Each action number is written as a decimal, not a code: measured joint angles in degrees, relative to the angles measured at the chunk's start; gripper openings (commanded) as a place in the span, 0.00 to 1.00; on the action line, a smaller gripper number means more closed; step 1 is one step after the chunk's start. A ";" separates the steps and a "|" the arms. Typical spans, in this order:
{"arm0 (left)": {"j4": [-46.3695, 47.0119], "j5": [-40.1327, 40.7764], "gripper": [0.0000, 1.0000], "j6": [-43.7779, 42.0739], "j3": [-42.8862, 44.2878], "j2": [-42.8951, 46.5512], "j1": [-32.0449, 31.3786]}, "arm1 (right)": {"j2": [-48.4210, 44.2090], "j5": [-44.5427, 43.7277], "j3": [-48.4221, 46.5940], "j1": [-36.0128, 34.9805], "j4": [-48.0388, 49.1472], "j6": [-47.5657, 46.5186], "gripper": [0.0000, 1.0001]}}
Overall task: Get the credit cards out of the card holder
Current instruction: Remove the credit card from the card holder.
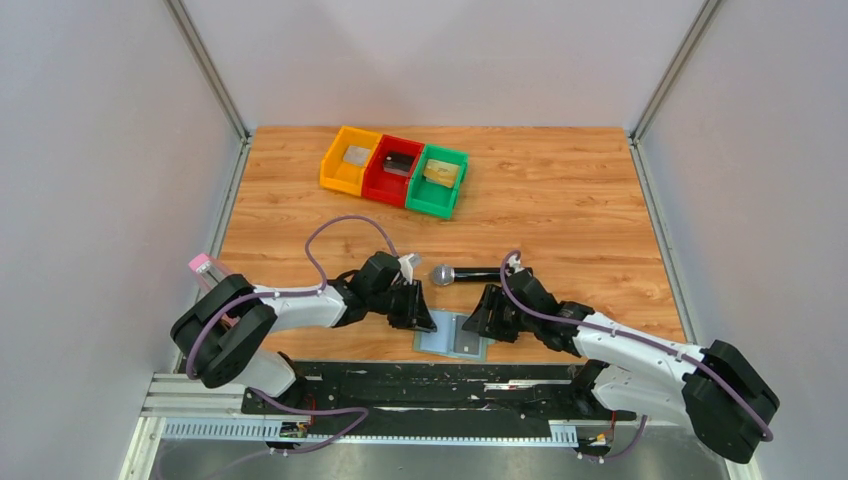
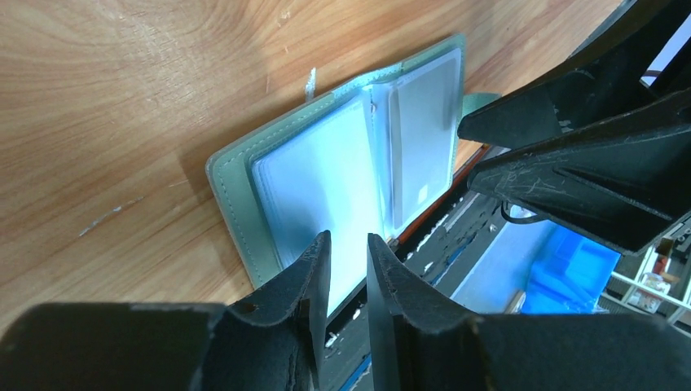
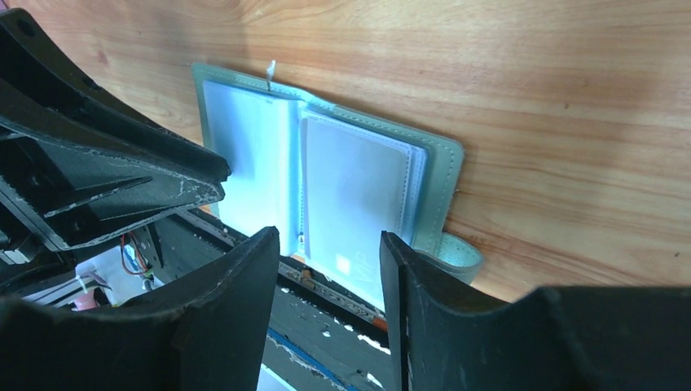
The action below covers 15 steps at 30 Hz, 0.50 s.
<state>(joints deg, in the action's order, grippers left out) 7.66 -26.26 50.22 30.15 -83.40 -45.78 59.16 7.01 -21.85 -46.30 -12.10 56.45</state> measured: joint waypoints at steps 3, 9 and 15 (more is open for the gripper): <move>0.48 0.07 0.30 -0.02 -0.55 0.00 0.00 | 0.44 -0.59 0.15 0.00 -0.09 0.09 0.49; 0.81 0.46 0.30 0.00 -1.40 0.00 0.00 | 2.12 -1.29 0.17 0.00 -0.02 0.11 0.49; 1.11 0.70 0.30 0.00 -1.53 0.00 0.00 | 3.28 -1.09 0.15 0.00 1.33 0.50 0.48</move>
<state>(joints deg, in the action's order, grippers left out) 8.78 -25.56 50.22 28.62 -83.40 -45.78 62.43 5.91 -21.69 -46.30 -10.76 56.95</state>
